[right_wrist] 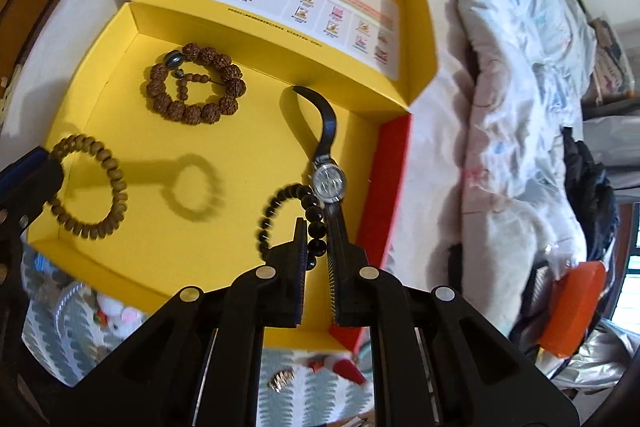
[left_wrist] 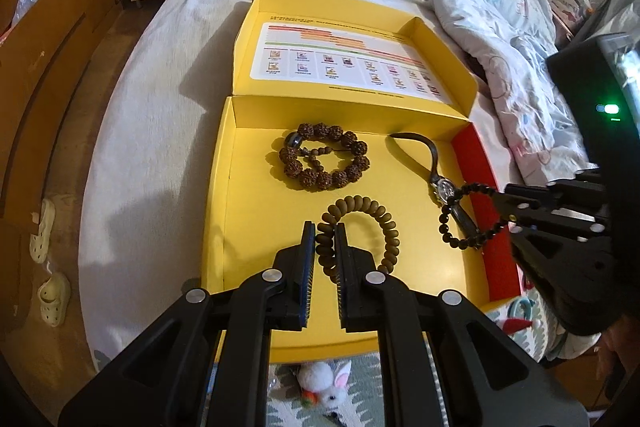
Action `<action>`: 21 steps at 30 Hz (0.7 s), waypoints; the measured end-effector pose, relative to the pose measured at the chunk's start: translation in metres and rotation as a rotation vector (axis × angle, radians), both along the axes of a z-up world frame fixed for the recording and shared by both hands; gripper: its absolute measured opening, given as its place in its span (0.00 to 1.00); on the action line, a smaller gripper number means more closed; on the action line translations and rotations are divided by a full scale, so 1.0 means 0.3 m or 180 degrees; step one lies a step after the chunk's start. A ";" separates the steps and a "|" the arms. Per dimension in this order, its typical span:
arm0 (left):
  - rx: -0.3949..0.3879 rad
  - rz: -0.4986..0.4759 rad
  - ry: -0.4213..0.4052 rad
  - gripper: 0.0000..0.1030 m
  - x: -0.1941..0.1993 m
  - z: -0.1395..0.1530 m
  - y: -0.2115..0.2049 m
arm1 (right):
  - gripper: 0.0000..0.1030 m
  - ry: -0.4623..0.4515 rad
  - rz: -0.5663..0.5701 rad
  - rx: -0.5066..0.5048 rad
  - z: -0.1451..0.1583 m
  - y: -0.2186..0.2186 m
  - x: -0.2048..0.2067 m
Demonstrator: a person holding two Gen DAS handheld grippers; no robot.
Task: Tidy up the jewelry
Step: 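Lift beige bracelet with left tool while right tool lifts black bracelet out of box, then open left tool dropping beige bracelet on bedspread while right tool releases black bracelet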
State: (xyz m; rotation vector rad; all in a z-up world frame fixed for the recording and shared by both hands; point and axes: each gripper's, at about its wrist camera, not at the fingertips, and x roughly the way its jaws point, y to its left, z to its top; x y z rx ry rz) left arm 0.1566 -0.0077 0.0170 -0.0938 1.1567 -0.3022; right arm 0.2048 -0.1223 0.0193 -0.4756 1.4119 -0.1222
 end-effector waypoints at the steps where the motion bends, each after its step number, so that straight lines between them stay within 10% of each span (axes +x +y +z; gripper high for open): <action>1: 0.0008 -0.0005 -0.0010 0.09 -0.012 0.009 0.002 | 0.10 -0.0013 0.0009 -0.0001 0.009 -0.001 -0.015; 21: -0.0016 -0.0079 -0.0083 0.09 -0.593 0.016 0.112 | 0.10 -0.0299 0.0398 0.0170 0.143 0.044 -0.668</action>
